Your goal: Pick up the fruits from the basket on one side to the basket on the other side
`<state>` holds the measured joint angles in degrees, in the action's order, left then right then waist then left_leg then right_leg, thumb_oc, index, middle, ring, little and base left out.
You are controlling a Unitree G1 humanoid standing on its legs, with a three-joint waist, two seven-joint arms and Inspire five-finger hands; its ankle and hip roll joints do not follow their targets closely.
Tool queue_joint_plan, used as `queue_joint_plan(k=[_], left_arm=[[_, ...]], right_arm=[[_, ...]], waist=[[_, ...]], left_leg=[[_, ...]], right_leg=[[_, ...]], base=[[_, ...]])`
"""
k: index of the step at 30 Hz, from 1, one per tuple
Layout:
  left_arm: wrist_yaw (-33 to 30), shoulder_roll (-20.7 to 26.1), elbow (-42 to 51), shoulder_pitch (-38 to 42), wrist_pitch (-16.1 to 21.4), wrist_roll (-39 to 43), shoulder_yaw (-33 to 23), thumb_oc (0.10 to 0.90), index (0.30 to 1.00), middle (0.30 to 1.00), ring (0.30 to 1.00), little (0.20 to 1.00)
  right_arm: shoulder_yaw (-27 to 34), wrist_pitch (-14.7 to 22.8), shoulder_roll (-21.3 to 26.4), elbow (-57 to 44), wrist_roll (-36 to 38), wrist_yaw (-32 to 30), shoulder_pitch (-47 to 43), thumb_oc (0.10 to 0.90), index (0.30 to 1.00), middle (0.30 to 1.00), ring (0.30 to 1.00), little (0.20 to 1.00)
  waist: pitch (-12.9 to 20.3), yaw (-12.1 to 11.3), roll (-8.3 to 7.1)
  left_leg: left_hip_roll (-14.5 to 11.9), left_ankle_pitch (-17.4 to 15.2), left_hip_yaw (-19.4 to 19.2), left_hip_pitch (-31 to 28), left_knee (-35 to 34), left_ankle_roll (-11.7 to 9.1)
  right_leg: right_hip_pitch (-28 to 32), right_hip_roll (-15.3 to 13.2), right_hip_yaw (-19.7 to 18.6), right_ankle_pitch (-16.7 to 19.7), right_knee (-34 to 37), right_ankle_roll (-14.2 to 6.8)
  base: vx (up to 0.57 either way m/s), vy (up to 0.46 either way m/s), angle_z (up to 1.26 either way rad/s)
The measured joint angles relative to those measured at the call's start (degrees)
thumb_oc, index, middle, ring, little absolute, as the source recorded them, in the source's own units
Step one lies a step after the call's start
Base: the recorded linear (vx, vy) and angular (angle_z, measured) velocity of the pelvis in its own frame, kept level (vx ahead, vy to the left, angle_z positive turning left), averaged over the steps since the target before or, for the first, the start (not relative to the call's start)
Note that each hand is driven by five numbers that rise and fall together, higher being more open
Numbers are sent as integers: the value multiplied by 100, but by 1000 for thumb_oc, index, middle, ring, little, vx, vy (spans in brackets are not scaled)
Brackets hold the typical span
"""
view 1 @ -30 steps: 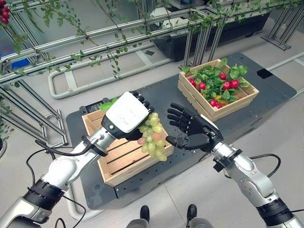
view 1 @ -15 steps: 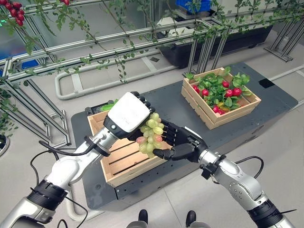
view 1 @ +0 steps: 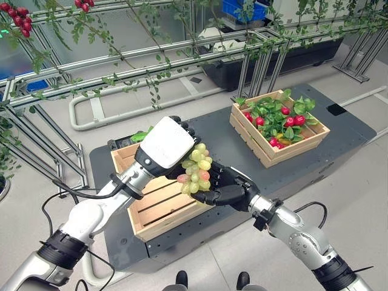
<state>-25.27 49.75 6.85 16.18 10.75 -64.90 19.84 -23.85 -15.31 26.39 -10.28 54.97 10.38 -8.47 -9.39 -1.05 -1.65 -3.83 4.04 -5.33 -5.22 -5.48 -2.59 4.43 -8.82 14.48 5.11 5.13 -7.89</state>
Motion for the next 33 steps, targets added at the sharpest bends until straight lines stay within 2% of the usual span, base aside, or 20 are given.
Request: queue_joint_plan(k=[10,15,16,17,18,33], left_arm=[[-1,-1,2,0,26,57,-1,400,300,300,300,300],[-1,-8,2,-2,38,60,0,400,300,300,300,300],[-1,-19,2,-2,48,59,0,400,300,300,300,300],[-1,-30,2,-3,55,59,0,400,300,300,300,300],[-1,-72,1,-4,70,59,0,400,300,300,300,300],[-10,-184,-2,-2,66,215,-5,400,300,300,300,300]], right_arm=[[5,3,-7,8,648,-28,40,800,900,900,900,900],[15,8,-44,8,709,-42,96,800,900,900,900,900],[14,8,-65,8,820,-61,129,775,862,862,862,862],[13,8,-86,8,871,-79,153,557,535,535,535,535],[14,18,-159,8,884,-150,208,400,300,300,300,300],[-39,19,-229,125,844,-793,418,400,300,300,300,300]], waist=[[164,4,-25],[197,7,-25],[197,5,-24],[198,6,-24],[199,4,-24],[215,4,-25]], left_leg=[[-3,-5,-25,12,0,5],[-3,-9,-66,12,-1,8],[-4,-10,-83,13,-1,10],[-4,-11,-98,14,-1,10],[-4,-14,-107,14,-1,12],[-2,-23,-121,15,-1,14]], right_leg=[[-27,-1,-21,-3,1,-1],[-50,0,-55,-2,1,-1],[-60,0,-77,-1,1,-1],[-71,1,-94,-1,1,-1],[-75,1,-103,0,0,-2],[-83,-9,-114,0,0,-2]], base=[[0,-1,-1],[-7,0,-4],[-8,1,-7],[-6,-1,-7],[-5,-4,-5],[0,0,0]])
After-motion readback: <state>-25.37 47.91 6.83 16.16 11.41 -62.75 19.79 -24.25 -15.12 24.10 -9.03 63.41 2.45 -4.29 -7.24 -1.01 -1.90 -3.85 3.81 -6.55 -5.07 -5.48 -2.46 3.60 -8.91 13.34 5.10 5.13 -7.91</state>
